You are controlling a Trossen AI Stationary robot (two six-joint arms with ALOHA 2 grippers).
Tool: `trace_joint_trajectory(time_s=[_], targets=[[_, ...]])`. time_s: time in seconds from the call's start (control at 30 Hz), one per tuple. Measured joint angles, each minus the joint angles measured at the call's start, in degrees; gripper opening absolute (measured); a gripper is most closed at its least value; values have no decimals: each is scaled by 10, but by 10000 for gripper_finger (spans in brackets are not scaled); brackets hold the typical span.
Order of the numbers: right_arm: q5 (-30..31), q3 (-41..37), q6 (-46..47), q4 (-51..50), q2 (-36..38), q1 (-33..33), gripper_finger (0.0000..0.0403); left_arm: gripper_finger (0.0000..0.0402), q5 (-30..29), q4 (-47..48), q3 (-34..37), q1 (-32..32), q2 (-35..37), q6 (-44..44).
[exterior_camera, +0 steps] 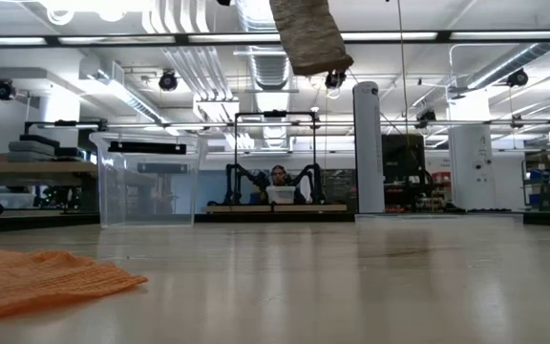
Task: Roll bandage
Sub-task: Roll the brown bandage
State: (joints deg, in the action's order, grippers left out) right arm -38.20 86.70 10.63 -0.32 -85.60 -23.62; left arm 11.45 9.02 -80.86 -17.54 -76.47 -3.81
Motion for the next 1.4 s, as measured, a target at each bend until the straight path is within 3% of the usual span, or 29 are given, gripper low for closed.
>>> trace_joint_trajectory(time_s=[0.17,0.23,0.33,0.47,0.67,0.93,1.4], targets=[[0,0,112,3,0,0,160,45,-13,3,0,0,0,-29],[0,0,170,3,0,0,179,32,-17,6,0,0,0,-44],[6,0,252,5,0,-1,209,33,-21,7,0,0,0,-55],[26,0,336,-1,0,-1,246,72,-50,11,0,0,0,-67],[36,0,388,-22,0,-8,278,91,-67,24,0,0,5,-95],[39,0,393,-51,0,-16,279,63,-75,20,0,2,20,-107],[51,0,422,-37,0,-19,275,67,-67,10,7,3,19,-146]])
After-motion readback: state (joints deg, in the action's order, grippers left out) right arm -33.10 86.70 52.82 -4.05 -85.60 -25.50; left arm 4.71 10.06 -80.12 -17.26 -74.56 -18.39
